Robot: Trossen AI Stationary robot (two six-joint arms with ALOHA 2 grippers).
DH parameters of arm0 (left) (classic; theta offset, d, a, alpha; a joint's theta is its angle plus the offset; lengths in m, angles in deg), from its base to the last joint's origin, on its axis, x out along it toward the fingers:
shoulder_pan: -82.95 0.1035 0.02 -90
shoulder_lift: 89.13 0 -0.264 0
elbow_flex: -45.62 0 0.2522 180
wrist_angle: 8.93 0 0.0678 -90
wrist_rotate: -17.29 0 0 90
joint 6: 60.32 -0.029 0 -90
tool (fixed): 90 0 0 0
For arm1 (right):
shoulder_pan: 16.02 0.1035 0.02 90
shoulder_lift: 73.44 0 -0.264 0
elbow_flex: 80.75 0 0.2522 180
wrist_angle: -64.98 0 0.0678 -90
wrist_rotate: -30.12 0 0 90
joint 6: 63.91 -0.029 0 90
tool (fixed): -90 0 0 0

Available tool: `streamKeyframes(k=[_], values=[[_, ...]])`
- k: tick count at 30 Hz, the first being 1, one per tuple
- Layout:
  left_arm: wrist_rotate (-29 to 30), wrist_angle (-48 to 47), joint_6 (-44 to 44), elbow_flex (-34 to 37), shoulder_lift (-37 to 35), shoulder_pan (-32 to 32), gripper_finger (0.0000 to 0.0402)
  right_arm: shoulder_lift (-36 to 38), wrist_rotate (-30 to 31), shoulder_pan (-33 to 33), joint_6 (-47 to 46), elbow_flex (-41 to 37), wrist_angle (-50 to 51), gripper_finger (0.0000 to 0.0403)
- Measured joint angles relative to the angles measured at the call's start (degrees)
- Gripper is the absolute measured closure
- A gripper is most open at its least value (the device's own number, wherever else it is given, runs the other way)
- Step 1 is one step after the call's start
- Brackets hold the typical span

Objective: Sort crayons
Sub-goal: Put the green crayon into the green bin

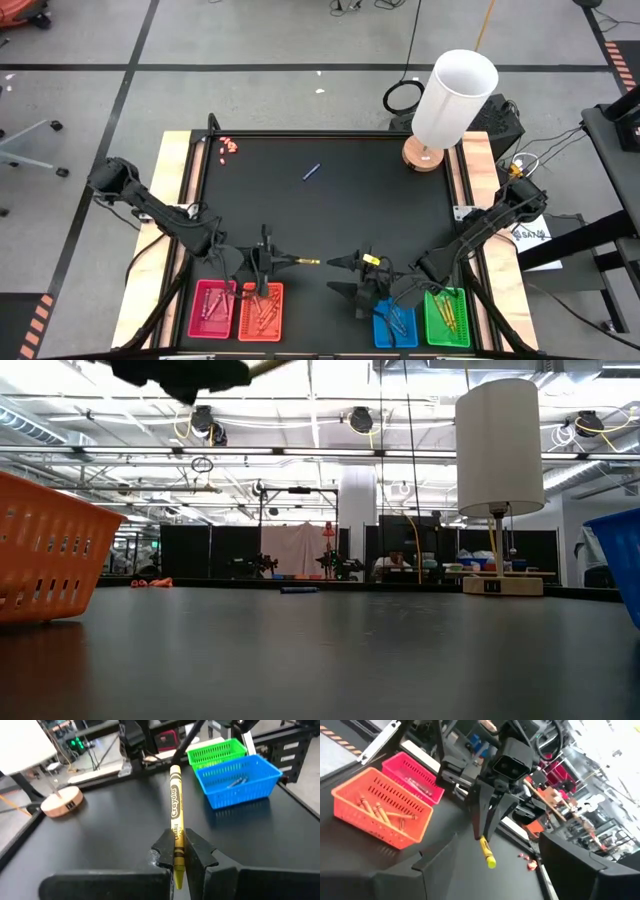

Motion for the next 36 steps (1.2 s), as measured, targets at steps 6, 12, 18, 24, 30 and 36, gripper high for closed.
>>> streamKeyframes(k=[6,12,18,24,30,36], values=[[-0.19,1.1,0.61,0.02,1.94,0.04,0.0384,-2.53,-5.99,-1.89,0.91,0.0,0.37,0.0138],[-1.18,1.37,1.12,0.02,2.09,0.04,0.0384,-4.43,-7.27,-5.25,-1.53,-0.11,0.27,0.0138],[-1.2,0.78,2.13,0.02,2.09,0.04,0.0384,-6.46,-7.83,-8.19,-3.94,-0.09,0.49,0.014],[-1.2,-0.71,2.18,0.04,2.07,0.04,0.0384,-7.78,-11.82,-9.19,-4.69,-0.09,0.62,0.0171],[-1.2,-0.85,3.64,0.04,2.07,0.04,0.0384,-7.73,-12.15,-9.3,-5.58,-0.09,0.42,0.0216],[-2.41,-0.85,5.15,0.04,2.07,0.2,0.0384,-7.73,-12.17,-9.3,-4.64,-0.09,0.4,0.0246]])
